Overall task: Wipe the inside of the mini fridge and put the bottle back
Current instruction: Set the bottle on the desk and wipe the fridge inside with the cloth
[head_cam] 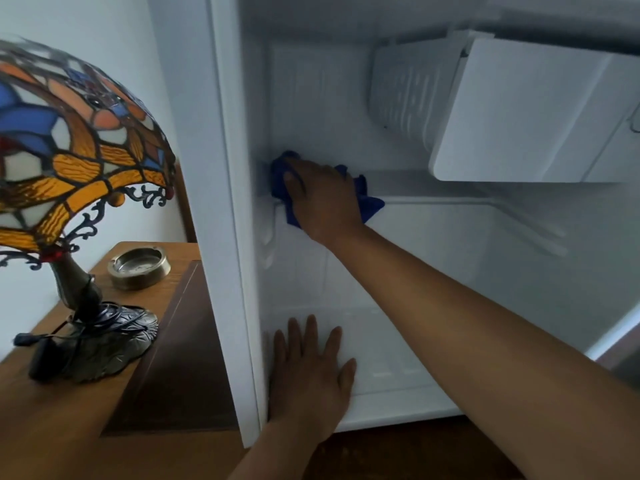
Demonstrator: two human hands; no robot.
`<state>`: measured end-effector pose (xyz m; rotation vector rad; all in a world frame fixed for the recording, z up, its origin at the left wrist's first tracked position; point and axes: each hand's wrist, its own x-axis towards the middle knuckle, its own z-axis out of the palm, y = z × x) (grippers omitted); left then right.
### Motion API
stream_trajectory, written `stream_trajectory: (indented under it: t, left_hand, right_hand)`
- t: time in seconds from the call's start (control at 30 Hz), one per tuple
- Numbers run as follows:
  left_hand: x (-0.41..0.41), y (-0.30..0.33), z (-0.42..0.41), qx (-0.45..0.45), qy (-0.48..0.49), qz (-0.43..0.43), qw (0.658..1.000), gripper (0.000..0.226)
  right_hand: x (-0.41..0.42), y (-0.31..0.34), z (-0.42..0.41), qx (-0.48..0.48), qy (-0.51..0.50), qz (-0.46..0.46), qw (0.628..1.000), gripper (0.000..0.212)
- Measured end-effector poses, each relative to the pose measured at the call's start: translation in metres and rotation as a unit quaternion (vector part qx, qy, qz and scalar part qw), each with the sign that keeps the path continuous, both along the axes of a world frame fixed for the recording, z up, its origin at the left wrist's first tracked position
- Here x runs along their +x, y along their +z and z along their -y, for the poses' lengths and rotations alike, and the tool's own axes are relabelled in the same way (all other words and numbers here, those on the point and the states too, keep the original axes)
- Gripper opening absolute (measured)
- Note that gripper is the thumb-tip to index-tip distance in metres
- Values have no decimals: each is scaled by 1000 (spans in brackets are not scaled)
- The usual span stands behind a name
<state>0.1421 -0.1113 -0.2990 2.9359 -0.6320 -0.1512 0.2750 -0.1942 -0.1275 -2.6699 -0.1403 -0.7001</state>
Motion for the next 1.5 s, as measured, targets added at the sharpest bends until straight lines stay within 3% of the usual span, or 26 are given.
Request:
stream_trajectory:
  t: [0.13, 0.27, 0.43, 0.57, 0.67, 0.77, 0.83, 0.9, 0.97, 1.07, 1.17, 1.3, 1.4, 1.5]
  left_hand:
    - [1, 1, 1, -1, 9, -7, 1000, 72]
    - [1, -4, -1, 4, 0, 5, 1000, 89]
    - [1, -3, 0, -6, 1, 7, 1000, 95]
    - [0, 0, 0, -9, 4, 3, 1000, 96]
    - [1, 1, -1, -11, 0, 4, 1000, 96]
    - [2, 2, -1, 0, 4, 3, 1000, 95]
    - [2, -1, 0, 5, 10, 10, 1000, 91]
    - [1, -2, 1, 2, 12, 12, 1000, 77]
    - [1, -6, 1, 17, -3, 16, 1000, 65]
    - [-1, 5, 2, 11, -7, 7, 1000, 66]
    - [-2, 11, -1, 33, 3, -4, 999, 85]
    - [-1, -6, 0, 10, 4, 14, 1000, 66]
    - [9, -23, 5, -17, 7, 47, 999, 64]
    - [16, -24, 6, -26, 3, 59, 998, 64]
  right_hand:
    - [-3, -2, 7, -107, -30, -54, 992, 48]
    - [-4, 5, 44, -85, -100, -68, 989, 51]
    - [-21, -5, 124, -54, -215, -66, 973, 58]
    - [-37, -11, 167, -56, -306, 9, 950, 60]
    - [-26, -7, 166, 19, -299, 22, 954, 66]
    - [14, -3, 169, 93, -271, -79, 955, 51]
    - [24, 1, 158, 110, -235, -101, 960, 66]
    - [15, 7, 130, 79, -234, -84, 965, 74]
    - [6, 9, 103, 0, -214, -88, 973, 60]
    - [4, 8, 71, -57, -190, -77, 977, 51]
    - [8, 2, 60, -81, -183, -62, 978, 53]
    - [-2, -3, 74, -66, -166, -31, 983, 55]
    - [-12, -12, 99, -46, -231, 80, 969, 59]
    - [-9, -15, 143, -66, -336, 72, 937, 56]
